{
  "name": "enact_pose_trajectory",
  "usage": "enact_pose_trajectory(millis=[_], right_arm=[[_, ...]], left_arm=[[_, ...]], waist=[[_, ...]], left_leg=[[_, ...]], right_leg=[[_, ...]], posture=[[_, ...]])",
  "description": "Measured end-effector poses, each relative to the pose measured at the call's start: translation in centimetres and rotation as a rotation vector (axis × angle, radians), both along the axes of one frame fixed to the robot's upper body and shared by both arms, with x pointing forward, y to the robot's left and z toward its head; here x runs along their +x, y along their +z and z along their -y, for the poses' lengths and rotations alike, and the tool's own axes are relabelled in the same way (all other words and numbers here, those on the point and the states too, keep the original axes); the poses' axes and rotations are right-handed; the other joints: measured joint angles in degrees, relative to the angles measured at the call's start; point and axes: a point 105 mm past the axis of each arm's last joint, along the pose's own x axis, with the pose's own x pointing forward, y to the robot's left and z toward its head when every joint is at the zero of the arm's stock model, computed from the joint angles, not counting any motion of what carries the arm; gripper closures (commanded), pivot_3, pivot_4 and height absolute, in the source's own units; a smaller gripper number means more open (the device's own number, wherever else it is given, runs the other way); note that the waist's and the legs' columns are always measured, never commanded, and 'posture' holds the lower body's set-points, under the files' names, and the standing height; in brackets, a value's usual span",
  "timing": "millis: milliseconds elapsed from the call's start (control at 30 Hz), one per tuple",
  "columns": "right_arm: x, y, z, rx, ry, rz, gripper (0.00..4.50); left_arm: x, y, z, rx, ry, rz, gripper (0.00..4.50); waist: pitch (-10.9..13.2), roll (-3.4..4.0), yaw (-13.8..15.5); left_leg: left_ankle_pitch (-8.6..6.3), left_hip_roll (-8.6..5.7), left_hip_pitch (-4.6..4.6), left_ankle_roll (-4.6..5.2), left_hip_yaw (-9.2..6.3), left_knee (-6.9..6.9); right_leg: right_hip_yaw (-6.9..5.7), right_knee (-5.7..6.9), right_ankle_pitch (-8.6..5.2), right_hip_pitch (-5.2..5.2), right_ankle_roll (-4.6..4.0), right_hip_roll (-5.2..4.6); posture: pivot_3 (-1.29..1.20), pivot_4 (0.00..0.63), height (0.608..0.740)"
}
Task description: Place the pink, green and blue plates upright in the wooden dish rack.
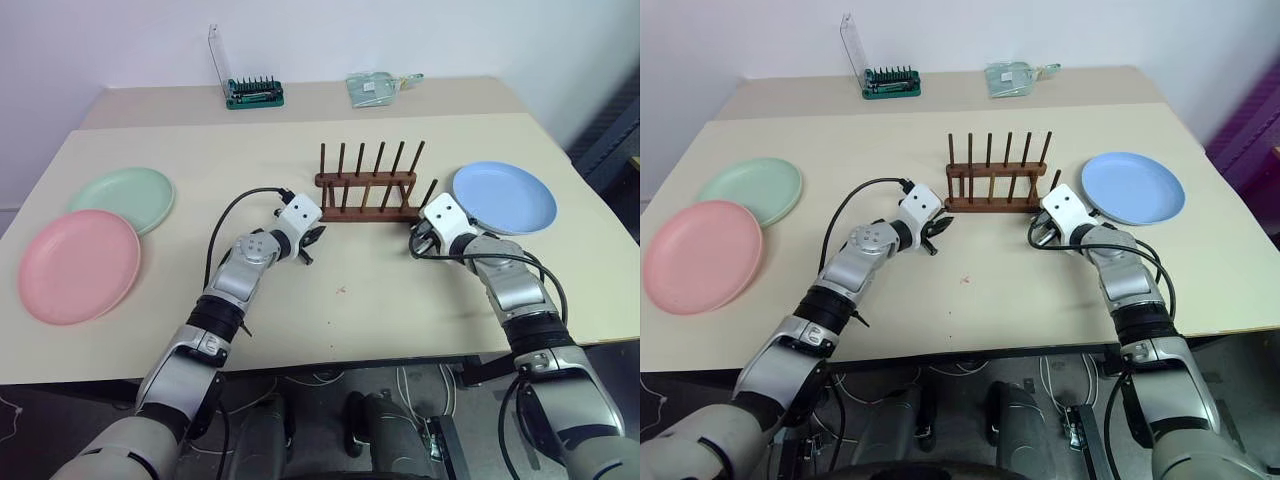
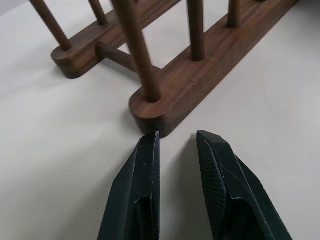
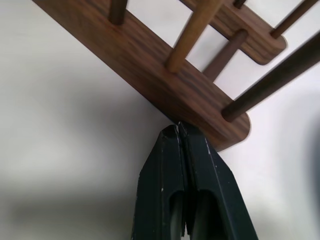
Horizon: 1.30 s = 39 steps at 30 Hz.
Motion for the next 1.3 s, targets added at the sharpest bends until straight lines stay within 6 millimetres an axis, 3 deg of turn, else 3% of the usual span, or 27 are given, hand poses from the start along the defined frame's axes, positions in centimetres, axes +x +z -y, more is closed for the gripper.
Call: enact_pose_trajectory(millis=[267, 300, 333, 400, 533, 633, 733, 800, 900, 1067, 1133, 1300], right_arm=[[-0.9, 0.4, 0.7, -0.007, 0.042, 0.006, 4.50], [-1.5, 0.9, 0.7, 0.017, 0.079, -0.002, 3.95], [-2.4, 1.5, 0.3, 0.058, 0.135, -0.011, 3.68], [-3.8, 2.8, -0.7, 0.114, 0.237, -0.012, 2.69], [-5.4, 4.9, -3.0, 0.130, 0.374, 0.007, 0.62], [-6.0, 4.8, -4.2, 0.130, 0.425, -0.006, 0.58], [-5.9, 4.3, -5.0, 0.143, 0.443, -0.021, 0.58], [-5.8, 3.7, -6.1, 0.138, 0.475, -0.038, 0.58], [-5.5, 3.1, -6.6, 0.144, 0.491, -0.052, 0.58], [-4.8, 3.4, -7.2, 0.141, 0.514, -0.037, 0.58], [-4.7, 3.4, -7.5, 0.141, 0.527, -0.034, 0.58], [-4.4, 2.8, -7.7, 0.139, 0.535, -0.045, 0.58]], left_arm=[[-1.6, 0.0, -1.4, -0.012, -0.024, 0.001, 3.35], [-2.3, 0.0, -1.9, -0.023, -0.032, -0.010, 3.14], [-3.1, 0.1, -2.7, -0.059, -0.032, -0.038, 2.86], [-4.6, 0.6, -4.3, -0.124, -0.025, -0.072, 2.07], [-5.9, 5.1, -8.3, -0.285, 0.076, -0.013, 0.06], [-6.4, 8.6, -16.6, -0.397, 0.387, 0.108, 0.02], [-7.8, 10.7, -22.2, -0.513, 0.617, 0.196, 0.02], [-9.2, 11.2, -25.9, -0.568, 0.780, 0.239, 0.02], [-12.4, 9.9, -30.8, -0.516, 1.020, 0.244, 0.02], [-16.4, 8.2, -34.7, -0.618, 1.219, 0.234, 0.02], [-17.4, 7.4, -35.3, -0.662, 1.249, 0.216, 0.02], [-19.0, 3.0, -35.3, -0.748, 1.327, 0.084, 0.02]], waist=[[0.01, 0.02, -0.17], [0.02, 0.03, -0.22], [0.03, 0.02, -0.34], [0.07, 0.02, -0.55], [0.07, 0.02, -0.36], [0.07, 0.02, -0.59], [0.07, -0.03, -0.19], [0.08, -0.06, 0.03], [0.08, -0.06, -0.01], [0.05, -0.19, 0.16], [0.05, -0.19, 0.04], [0.06, -0.25, 0.08]], left_leg=[[0.00, 0.03, 0.02, 0.00, 0.00, -0.15], [0.00, 0.03, 0.02, 0.00, 0.00, -0.20], [-0.01, 0.05, 0.01, 0.00, 0.00, -0.21], [-0.01, 0.10, 0.00, 0.00, -0.01, -0.21], [-0.01, 0.15, 0.00, -0.03, -0.07, -0.14], [-0.02, 0.10, 0.00, -0.03, -0.07, -0.20], [-0.01, 0.06, -0.01, -0.03, -0.06, -0.19], [-0.01, 0.05, -0.01, -0.03, -0.05, -0.17], [-0.02, 0.04, -0.01, -0.04, -0.01, -0.18], [-0.03, 0.09, -0.02, -0.06, -0.08, -0.15], [-0.03, 0.09, -0.02, -0.06, -0.06, -0.16], [-0.03, 0.10, -0.02, -0.06, -0.07, -0.17]], right_leg=[[0.08, -0.05, -0.01, -0.07, -0.01, -0.01], [0.16, -0.05, -0.01, -0.13, -0.01, 0.00], [0.20, -0.04, -0.01, -0.19, -0.01, 0.00], [0.23, -0.02, -0.01, -0.23, -0.02, 0.03], [0.21, -0.02, -0.07, -0.23, -0.11, 0.02], [0.20, -0.03, -0.12, -0.27, -0.18, 0.06], [0.20, -0.04, -0.08, -0.22, -0.10, 0.02], [0.20, -0.06, -0.06, -0.20, -0.07, -0.02], [0.21, -0.09, -0.06, -0.21, -0.07, -0.02], [0.15, -0.11, -0.17, -0.17, -0.26, -0.04], [0.16, -0.12, -0.16, -0.17, -0.26, -0.04], [0.15, -0.12, -0.16, -0.18, -0.26, -0.04]], posture=[[0.00, 0.150, 0.730], [0.00, 0.150, 0.730], [0.00, 0.150, 0.730], [0.00, 0.150, 0.730], [0.00, 0.150, 0.730], [0.00, 0.150, 0.730], [0.00, 0.150, 0.730], [0.00, 0.150, 0.730], [0.00, 0.150, 0.730], [0.00, 0.150, 0.730], [0.00, 0.150, 0.730], [0.00, 0.150, 0.730]])
